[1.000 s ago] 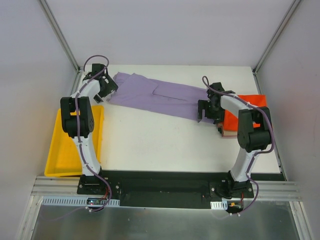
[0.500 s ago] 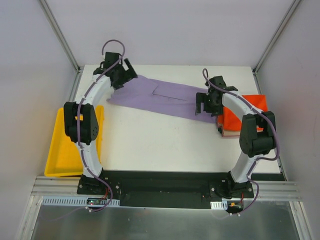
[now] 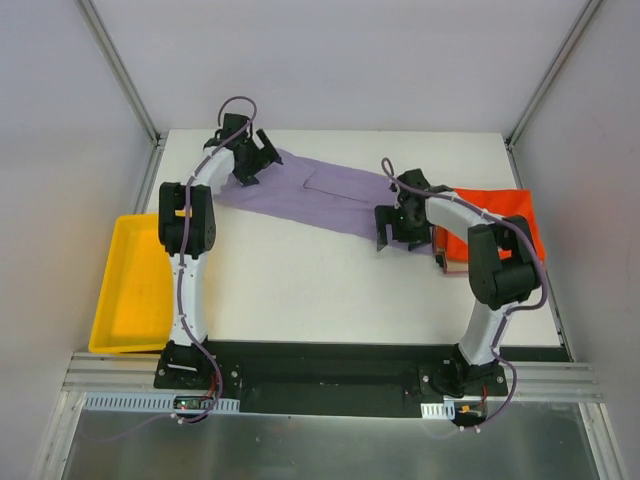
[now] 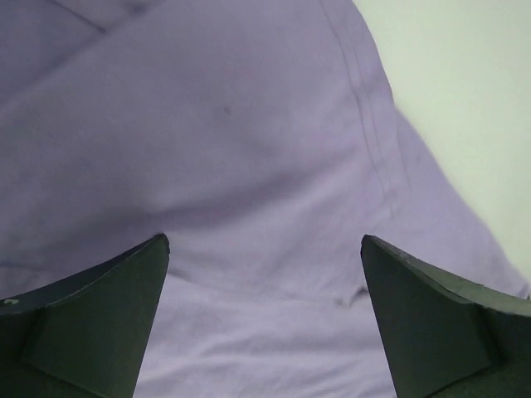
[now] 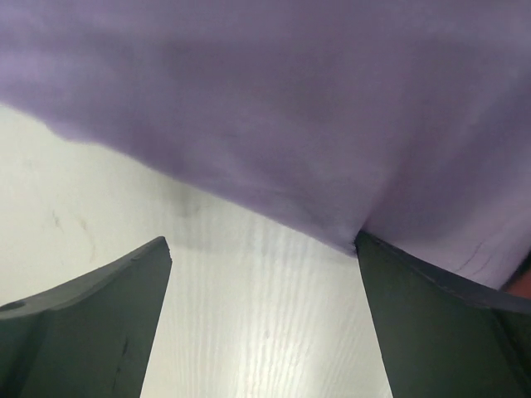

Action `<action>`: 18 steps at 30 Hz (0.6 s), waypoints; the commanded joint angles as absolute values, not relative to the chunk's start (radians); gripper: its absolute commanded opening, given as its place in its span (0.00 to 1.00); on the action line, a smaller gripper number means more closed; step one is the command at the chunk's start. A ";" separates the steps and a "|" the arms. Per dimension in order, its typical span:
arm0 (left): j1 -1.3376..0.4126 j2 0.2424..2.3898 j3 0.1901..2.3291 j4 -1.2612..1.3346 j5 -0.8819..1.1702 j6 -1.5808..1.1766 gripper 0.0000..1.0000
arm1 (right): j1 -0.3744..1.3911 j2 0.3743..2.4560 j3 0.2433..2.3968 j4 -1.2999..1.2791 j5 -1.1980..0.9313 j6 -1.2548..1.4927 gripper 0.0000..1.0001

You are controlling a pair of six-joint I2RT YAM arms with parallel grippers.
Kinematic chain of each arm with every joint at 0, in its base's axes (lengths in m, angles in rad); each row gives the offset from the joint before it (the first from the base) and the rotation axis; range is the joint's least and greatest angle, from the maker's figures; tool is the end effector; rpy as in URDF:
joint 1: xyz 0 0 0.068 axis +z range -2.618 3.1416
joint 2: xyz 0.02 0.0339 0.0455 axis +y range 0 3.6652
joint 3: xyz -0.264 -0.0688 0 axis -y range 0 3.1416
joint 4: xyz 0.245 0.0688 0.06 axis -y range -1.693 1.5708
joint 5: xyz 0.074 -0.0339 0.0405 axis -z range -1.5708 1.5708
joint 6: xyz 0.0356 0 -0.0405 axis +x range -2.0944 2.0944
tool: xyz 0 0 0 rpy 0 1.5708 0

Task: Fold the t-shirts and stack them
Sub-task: Rotate the tshirt 75 degrees

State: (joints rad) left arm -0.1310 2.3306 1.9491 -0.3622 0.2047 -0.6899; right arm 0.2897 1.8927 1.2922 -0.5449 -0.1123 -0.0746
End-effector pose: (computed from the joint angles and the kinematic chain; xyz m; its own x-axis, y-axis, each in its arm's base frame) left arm 0.5262 -0.0766 0.1957 -0.6935 -0.5372 -0.4801 -0.2142 0.7899 -0.5746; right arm 0.3675 0.1137 0.1754 -0.8460 -0.3295 -0.4191 -0.3923 0.9171 0.0710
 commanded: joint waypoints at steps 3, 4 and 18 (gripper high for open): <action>-0.104 2.508 2.175 -0.385 0.236 -0.736 0.99 | 0.536 1.724 1.069 -0.555 -0.205 0.044 0.96; -0.104 2.546 2.236 -0.384 0.233 -0.741 0.99 | 0.585 1.715 1.051 -0.542 -0.230 0.069 0.96; -0.176 2.790 2.473 0.156 0.434 -0.931 0.99 | 0.974 2.006 1.471 -0.388 -0.560 0.054 0.96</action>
